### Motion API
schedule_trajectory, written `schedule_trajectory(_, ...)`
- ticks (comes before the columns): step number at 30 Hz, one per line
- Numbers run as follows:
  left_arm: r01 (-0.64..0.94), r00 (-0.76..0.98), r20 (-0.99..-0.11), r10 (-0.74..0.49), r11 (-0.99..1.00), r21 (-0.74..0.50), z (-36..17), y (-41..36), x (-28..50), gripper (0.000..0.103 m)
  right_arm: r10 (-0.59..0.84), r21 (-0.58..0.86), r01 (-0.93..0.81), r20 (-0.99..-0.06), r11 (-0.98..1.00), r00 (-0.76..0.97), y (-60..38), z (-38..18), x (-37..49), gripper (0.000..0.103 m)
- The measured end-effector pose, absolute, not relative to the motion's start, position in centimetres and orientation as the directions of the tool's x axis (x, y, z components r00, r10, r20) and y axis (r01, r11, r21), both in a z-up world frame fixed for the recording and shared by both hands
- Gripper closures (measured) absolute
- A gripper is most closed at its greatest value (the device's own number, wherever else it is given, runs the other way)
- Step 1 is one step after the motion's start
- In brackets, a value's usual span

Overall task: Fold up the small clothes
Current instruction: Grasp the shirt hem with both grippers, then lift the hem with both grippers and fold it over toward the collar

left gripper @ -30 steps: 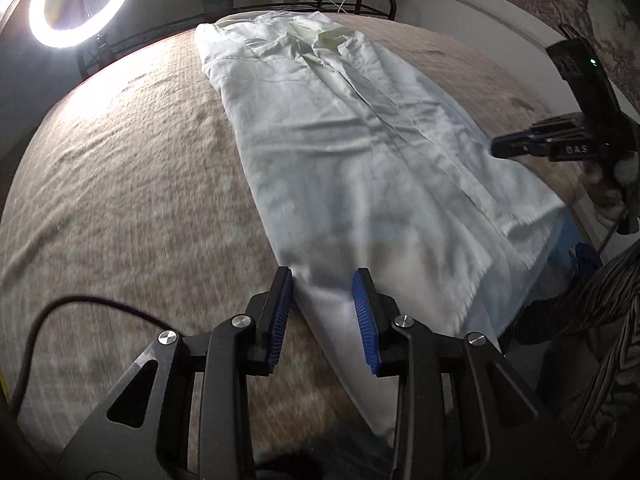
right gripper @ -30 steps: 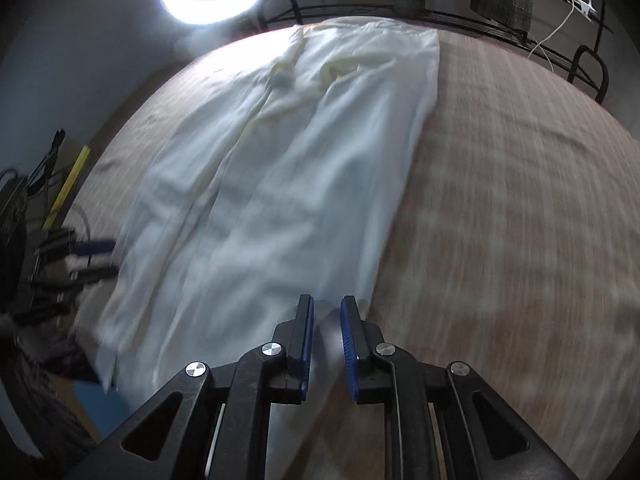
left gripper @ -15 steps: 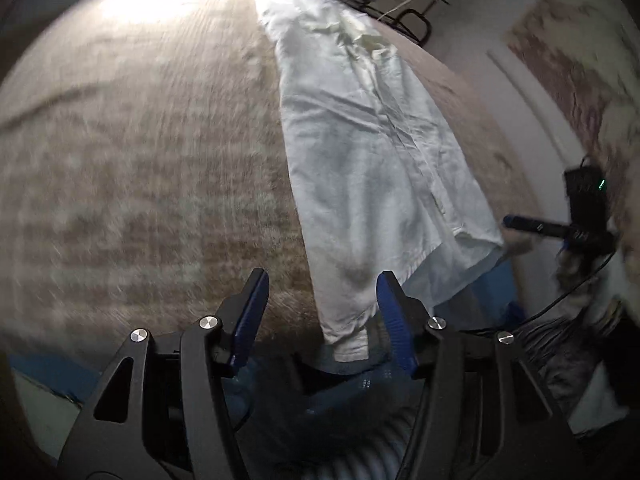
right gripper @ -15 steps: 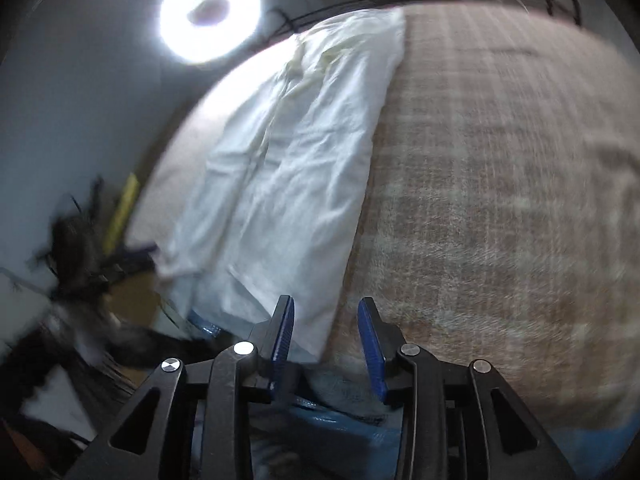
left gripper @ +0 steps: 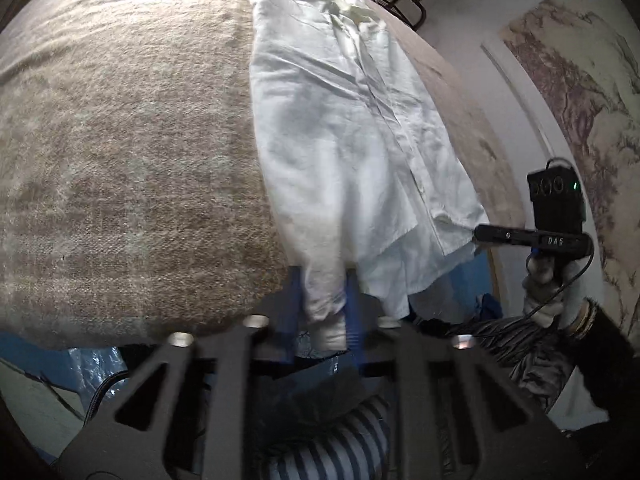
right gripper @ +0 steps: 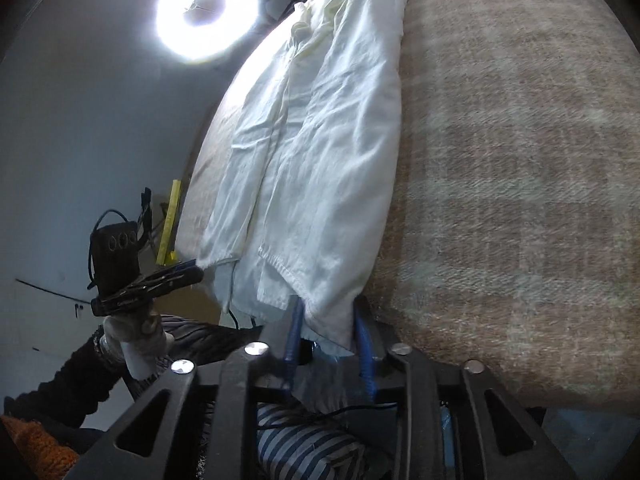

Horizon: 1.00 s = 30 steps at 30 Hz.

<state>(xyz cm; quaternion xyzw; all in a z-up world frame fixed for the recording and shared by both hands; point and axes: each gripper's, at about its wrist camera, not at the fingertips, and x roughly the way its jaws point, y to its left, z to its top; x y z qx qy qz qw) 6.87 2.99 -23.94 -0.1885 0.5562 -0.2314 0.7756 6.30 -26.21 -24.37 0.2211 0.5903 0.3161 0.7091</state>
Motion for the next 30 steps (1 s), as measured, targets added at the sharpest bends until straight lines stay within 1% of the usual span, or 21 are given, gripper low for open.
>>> schedule_trajectory(2,0.138,0.276,-0.762,-0.586,0.809,-0.572,-23.8,3.3,6.9,0.095,0.728,0.711,-0.165,-0.678,0.684,0.099,-26.2,-24.5,6.4,0.092)
schedule_trajectory(4,0.150,0.289,-0.755,-0.588,0.807,-0.571,-23.2,3.1,6.9,0.096,0.747,0.733,-0.146,-0.656,0.664,0.106,-26.4,-24.5,6.5,0.095)
schedule_trajectory(10,0.181,0.323,-0.713,-0.622,0.780,-0.599,-20.3,2.7,8.0,0.097,0.793,0.781,-0.147,-0.585,0.607,0.170,-27.0,-22.3,7.0,0.097)
schedule_trajectory(14,0.208,0.354,-0.696,-0.625,0.778,-0.593,-18.0,2.5,9.8,0.097,0.812,0.808,-0.136,-0.537,0.573,0.230,-27.6,-20.2,8.2,0.097)
schedule_trajectory(21,0.178,0.413,-0.666,-0.621,0.772,-0.610,-16.1,2.6,15.2,0.097,0.773,0.779,-0.137,-0.552,0.612,0.313,-27.4,-17.8,12.0,0.097)
schedule_trajectory(26,0.134,0.443,-0.682,-0.582,0.795,-0.592,-16.4,2.9,19.1,0.097,0.719,0.734,-0.124,-0.594,0.668,0.360,-27.4,-17.0,15.9,0.097)
schedule_trajectory(30,0.098,0.454,-0.705,-0.544,0.817,-0.568,-17.3,3.0,21.9,0.097,0.693,0.718,-0.091,-0.618,0.690,0.372,-27.4,-17.5,18.8,0.097)
